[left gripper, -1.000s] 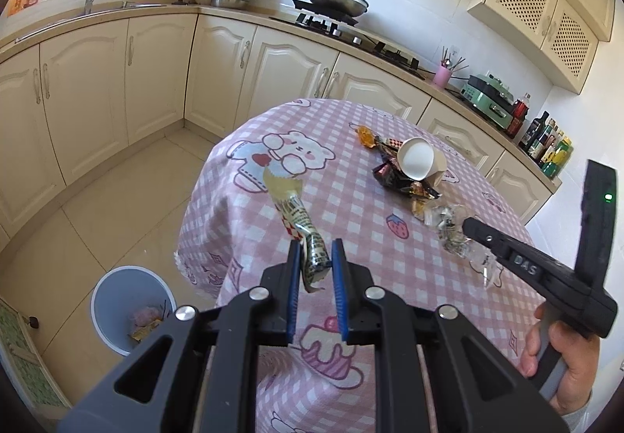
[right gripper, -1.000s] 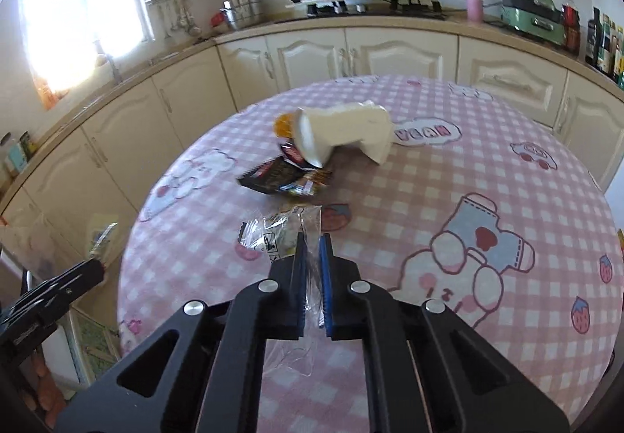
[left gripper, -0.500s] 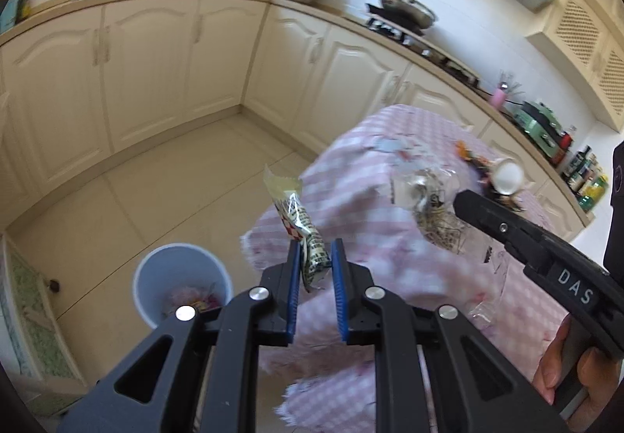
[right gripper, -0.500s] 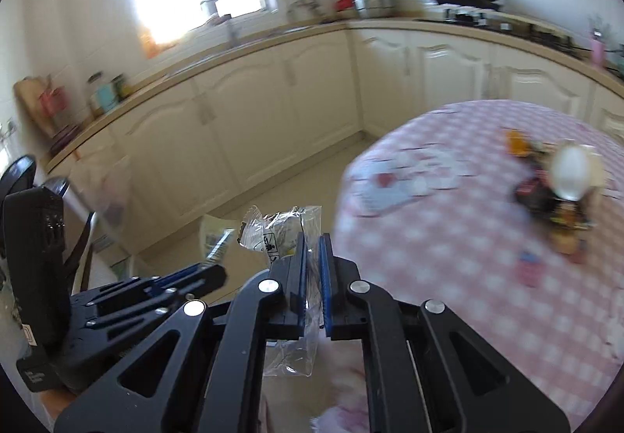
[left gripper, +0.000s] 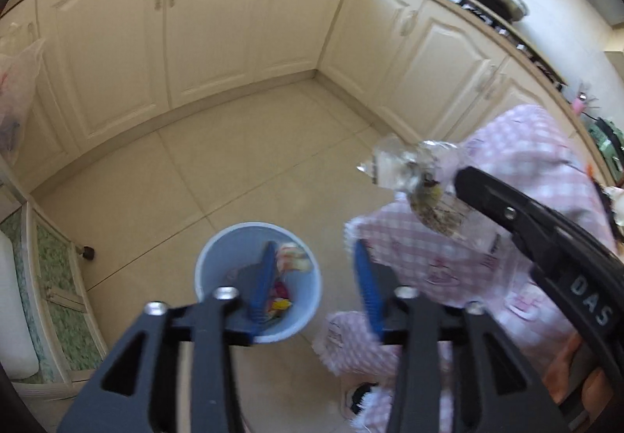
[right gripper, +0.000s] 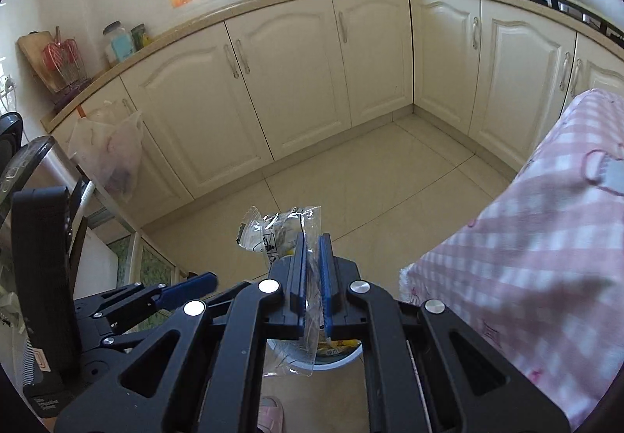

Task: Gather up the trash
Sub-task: 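Carry both items over the blue bin and open both tools, then move both open tools back toward the table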

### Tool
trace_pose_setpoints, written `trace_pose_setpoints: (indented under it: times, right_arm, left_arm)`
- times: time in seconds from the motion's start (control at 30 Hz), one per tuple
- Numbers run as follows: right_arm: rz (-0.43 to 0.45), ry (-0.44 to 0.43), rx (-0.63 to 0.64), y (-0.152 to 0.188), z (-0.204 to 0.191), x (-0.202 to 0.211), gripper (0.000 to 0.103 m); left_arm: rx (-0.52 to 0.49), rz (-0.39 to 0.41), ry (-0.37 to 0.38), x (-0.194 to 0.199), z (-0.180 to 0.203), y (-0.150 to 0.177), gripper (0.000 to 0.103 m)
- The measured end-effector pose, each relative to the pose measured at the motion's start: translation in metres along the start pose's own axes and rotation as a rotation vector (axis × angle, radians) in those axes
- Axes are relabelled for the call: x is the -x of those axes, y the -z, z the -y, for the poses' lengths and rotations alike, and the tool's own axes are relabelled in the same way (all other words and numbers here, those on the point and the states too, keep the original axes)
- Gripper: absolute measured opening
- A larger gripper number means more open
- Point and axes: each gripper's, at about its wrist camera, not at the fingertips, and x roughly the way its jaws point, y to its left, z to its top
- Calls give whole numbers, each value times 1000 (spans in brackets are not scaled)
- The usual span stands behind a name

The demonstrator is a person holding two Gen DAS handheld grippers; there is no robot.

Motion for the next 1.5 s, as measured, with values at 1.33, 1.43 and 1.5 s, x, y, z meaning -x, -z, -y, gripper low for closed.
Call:
trace_pose_setpoints:
  times: [1.33, 1.43, 1.5]
  right_arm:
    - [230, 107, 16, 16, 7, 172, 52]
    - [287, 149, -4, 26, 28, 220, 57]
    - [312, 179, -21, 34, 45, 244, 60]
  left_arm:
    - [-53, 284, -131, 171, 81, 30, 81]
    - [-90, 324, -107, 199, 116, 39, 82]
    - [-114, 341, -81, 212, 140, 43, 83]
